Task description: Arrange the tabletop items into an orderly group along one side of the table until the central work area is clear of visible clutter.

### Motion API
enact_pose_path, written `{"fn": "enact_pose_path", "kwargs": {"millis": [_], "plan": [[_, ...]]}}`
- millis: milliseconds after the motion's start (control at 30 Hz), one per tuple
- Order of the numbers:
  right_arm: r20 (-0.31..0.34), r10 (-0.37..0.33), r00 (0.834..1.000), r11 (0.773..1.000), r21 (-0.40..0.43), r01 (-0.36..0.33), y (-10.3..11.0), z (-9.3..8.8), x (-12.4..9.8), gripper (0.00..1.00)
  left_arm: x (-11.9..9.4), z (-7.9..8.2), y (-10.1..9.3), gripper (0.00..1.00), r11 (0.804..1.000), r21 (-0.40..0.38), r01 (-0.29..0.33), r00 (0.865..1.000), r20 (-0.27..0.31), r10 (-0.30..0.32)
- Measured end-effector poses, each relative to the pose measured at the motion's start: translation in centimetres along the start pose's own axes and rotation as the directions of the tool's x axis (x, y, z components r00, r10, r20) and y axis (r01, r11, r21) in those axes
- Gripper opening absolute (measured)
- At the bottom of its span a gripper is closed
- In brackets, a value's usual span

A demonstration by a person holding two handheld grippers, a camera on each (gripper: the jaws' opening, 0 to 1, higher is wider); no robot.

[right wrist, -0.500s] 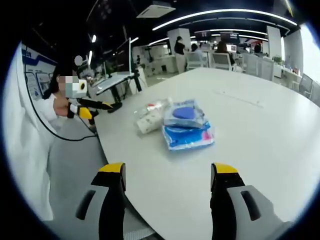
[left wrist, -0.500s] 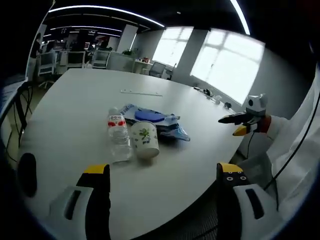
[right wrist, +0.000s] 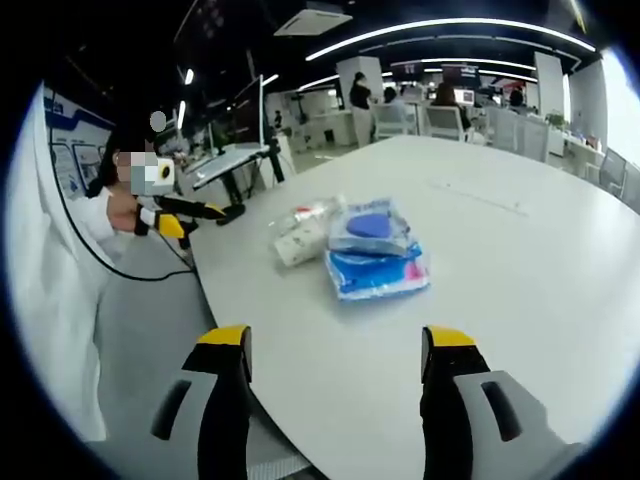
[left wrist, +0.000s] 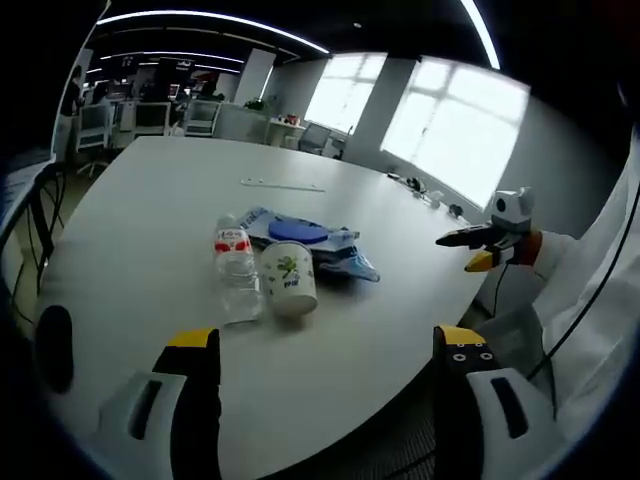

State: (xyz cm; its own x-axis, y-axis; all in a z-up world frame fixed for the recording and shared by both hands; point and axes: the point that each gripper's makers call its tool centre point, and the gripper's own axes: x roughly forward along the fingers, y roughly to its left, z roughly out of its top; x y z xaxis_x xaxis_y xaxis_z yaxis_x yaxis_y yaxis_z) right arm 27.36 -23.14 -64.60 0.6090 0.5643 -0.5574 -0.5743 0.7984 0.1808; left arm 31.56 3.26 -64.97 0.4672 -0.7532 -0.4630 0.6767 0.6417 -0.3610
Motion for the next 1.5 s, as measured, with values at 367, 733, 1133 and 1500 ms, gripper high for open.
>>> {"fn": "enact_pose_path", "kwargs": {"millis": [367,733,1133,1500], "plan": [[-0.001,0.002,1.000,1.000,0.005,-0.002,-0.04,-0.19,0.16,0.67,0.11,-0.05,0.00,0.89,1.000,0.001,0.000,1.000,-0.004,0.000],[0.001,0.003,1.000,1.000,0.013,-0.003,-0.03,-0.37,0.40,0.67,0.28,-0.10,-0.07,0.89,1.000,-0.001,0.002,1.000,-0.007,-0.002],[-0.001,0.005,1.000,1.000,0.015,-0.005,0.09,-0.53,0.40,0.67,0.30,-0.12,-0.18,0.89,1.000,-0.001,0.001,1.000,-0.006,-0.001],[0.000,0.006,1.000,1.000,0.015,-0.006,0.32,-0.64,0.31,0.67,0.36,-0.17,-0.36,0.89,1.000,0.002,0.005,1.000,-0.006,-0.005]]}}
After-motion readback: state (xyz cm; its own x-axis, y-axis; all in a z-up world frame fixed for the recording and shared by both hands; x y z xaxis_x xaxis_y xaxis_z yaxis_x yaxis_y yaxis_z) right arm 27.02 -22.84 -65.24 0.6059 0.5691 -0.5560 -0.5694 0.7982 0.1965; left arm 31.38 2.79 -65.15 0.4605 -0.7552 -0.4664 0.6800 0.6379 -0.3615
